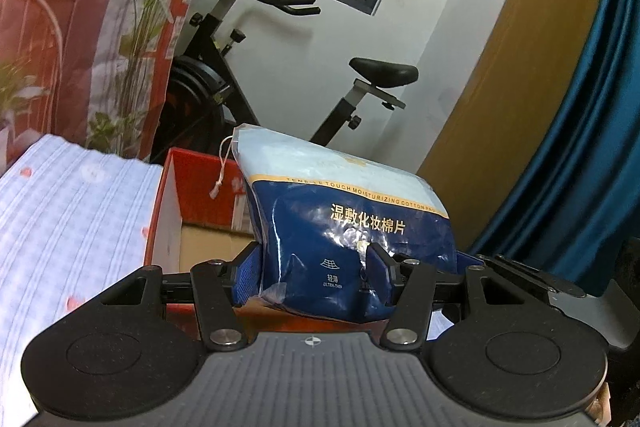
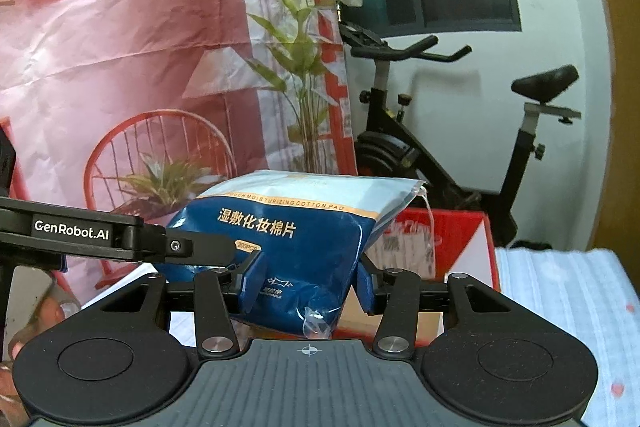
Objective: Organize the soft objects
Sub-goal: 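Lower the blue bag into the red box and open both grippers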
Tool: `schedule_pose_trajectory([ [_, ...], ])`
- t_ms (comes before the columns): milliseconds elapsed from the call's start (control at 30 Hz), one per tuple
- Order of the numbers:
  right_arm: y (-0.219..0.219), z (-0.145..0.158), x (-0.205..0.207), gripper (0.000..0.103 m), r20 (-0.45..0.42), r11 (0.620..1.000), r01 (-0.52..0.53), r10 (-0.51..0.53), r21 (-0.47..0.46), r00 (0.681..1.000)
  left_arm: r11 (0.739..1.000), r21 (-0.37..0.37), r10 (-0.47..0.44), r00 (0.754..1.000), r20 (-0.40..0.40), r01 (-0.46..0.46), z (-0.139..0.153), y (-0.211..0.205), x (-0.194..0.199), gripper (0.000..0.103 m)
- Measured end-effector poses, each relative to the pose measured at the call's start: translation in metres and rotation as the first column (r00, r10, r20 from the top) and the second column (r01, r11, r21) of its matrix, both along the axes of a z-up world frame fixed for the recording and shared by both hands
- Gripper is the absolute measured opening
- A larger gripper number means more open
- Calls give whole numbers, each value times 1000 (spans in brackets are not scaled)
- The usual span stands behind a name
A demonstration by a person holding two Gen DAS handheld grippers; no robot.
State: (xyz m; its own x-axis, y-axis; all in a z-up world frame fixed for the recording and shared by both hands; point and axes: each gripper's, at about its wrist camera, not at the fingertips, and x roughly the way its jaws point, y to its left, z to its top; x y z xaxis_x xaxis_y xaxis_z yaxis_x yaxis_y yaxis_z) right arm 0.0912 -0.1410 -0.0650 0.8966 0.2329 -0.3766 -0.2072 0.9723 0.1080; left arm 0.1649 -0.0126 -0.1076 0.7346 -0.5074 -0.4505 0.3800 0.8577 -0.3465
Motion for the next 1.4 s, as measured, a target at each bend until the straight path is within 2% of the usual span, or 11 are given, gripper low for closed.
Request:
schedule_pose_trajectory([
  [167,-10,6,41,45,2,1000,-4,4,-24,1000,1000,10,-7,999,-46,7,-1,-11,42,59],
  [300,-17,-3,74,45,-30,999,-7,6,-48,1000,1000,19,-15,992,-127,17,-18,-20,68,63],
  [500,-27,-38,108,46,-140,999,-1,-6,-52,990,998,62,-11,968,-249,27,-51,-33,93,63],
  [733,-41,-75,125,47,-268,1000,23,-19,9,963,994,101,-14,953,-303,47,-68,-38,103,63],
  [900,-45,-87,129,49,-314,998,52,-43,19,948,987,153,3,956,-294,44,-69,-36,101,63],
  [1033,-42,-89,125,50,-331,996,74,-84,-42,940,978,202,9,967,-255,44,-62,-33,94,63],
  [1400,-37,-66,80,50,-252,992,83,-104,-92,962,966,259,52,991,-125,-18,-23,-12,51,63],
])
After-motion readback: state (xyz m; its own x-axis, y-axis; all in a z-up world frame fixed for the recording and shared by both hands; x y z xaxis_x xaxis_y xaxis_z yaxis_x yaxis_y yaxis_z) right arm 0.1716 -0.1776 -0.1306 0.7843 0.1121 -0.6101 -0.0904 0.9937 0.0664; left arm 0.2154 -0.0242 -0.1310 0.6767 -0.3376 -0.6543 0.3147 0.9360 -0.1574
